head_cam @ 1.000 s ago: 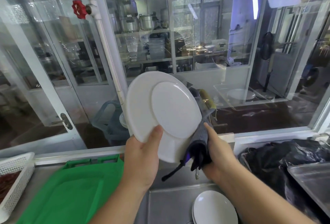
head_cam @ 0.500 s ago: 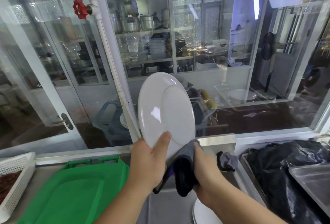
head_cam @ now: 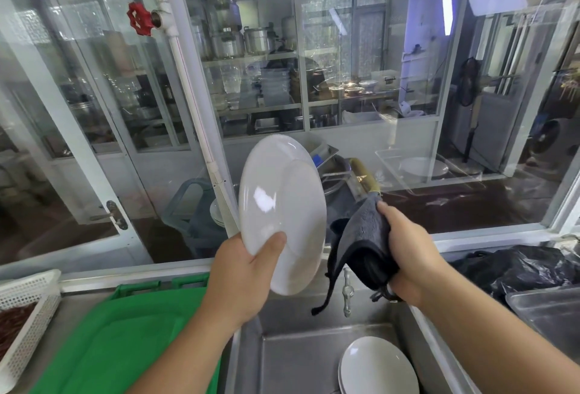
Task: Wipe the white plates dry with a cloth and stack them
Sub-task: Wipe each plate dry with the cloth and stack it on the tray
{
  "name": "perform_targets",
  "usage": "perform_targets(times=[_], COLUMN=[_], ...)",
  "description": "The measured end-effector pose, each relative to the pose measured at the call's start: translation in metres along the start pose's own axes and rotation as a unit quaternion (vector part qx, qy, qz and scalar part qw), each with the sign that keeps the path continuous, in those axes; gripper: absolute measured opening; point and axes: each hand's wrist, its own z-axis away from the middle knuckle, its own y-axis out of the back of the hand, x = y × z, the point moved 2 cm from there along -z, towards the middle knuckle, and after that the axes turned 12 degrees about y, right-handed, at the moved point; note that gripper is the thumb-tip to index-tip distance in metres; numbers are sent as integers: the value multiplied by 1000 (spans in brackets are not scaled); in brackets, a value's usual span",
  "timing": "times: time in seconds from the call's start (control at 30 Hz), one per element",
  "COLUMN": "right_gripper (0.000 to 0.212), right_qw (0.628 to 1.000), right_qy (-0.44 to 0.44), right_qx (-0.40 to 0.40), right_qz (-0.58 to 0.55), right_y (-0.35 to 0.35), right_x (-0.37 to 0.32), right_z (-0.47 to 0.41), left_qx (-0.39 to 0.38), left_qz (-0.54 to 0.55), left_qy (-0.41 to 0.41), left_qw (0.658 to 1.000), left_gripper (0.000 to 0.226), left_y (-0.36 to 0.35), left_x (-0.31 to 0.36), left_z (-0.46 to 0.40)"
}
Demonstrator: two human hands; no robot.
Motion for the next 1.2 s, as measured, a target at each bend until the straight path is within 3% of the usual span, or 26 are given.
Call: perform_targets(times=[0.13,0.27,0.33,0.47,0.57,0.77,0.87,0.93,1.1,1.2], right_gripper=[33,33,47,82,74,66,56,49,45,42], right_qw=[999,998,995,982,981,985,981,977,973,972], right_qy=[13,15,-1,-51,-68,-60,-39,-26,-5,4], right_qx=[-41,-46,-76,-159,-174,-138,-141,-145,-137,-130], right_qz=[-23,-40,-64,-84,-61,-82,-126,-154,-186,-197], right_y=[-10,-15,-14,-7,-3,6,12,18,33,41], right_x=[-9,-9,-9,-6,-2,13,22,27,33,33], right_z=[0,2,3,5,7,8,4,-1,-13,-17], left_qx=[-43,-97,-131,-178,-167,-158,-142,-140,-171,-94], left_qz=[-97,-211,-297,-452,-552,-630,-627,-601,-430,-280], left_qy=[-10,-63,-113,-200,-245,-285,-282,-270,-192,-132], left_qw=[994,971,939,851,780,705,713,739,865,946], left_gripper=[59,37,23,18,52,62,61,63,67,54], left_y=[-4,-13,-17,-20,-24,-36,-38,-35,-22,-19], left_x=[-2,4,8,15,19,20,24,28,31,21], left_z=[6,10,9,10,7,11,10,12,9,-13])
